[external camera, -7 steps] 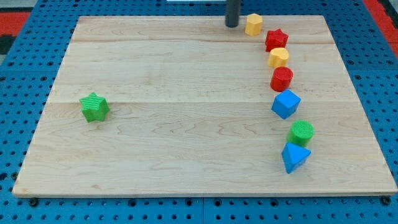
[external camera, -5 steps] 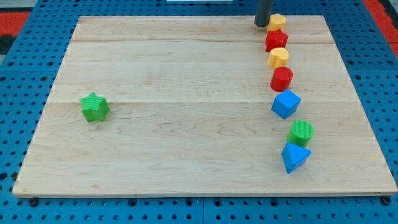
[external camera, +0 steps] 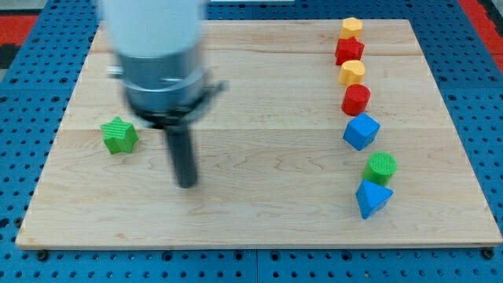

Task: Move the green star diagonally to the top left of the red star

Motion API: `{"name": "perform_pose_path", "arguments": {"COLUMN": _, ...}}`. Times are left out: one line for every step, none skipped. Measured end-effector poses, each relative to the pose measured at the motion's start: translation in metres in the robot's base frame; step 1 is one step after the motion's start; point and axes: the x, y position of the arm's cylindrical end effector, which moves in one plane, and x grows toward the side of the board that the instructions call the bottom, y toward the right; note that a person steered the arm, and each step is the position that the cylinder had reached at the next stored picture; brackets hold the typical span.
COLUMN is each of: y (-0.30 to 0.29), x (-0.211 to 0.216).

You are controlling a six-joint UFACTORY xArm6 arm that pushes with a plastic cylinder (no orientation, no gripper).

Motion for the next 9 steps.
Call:
{"name": "perform_pose_path", "arguments": {"y": -0.078, "x": -0.055}}
{"name": "perform_pose_path", "arguments": {"y": -0.095, "x": -0.112}}
{"name": "perform_pose_path", "arguments": {"y": -0.096, "x": -0.153}}
{"name": "perform_pose_path", "arguments": {"y": -0.05, "x": -0.204}}
{"name": "perform_pose_path", "arguments": {"y": 0.024, "x": -0.256}}
{"name": "perform_pose_path", "arguments": {"y": -0.004, "x": -0.265}}
{"name": "perform_pose_path", "arguments": {"y": -0.005, "x": -0.291}}
{"name": "perform_pose_path", "arguments": {"y": 0.053, "x": -0.294}}
{"name": "perform_pose_path", "arguments": {"y": 0.114, "x": -0.296}}
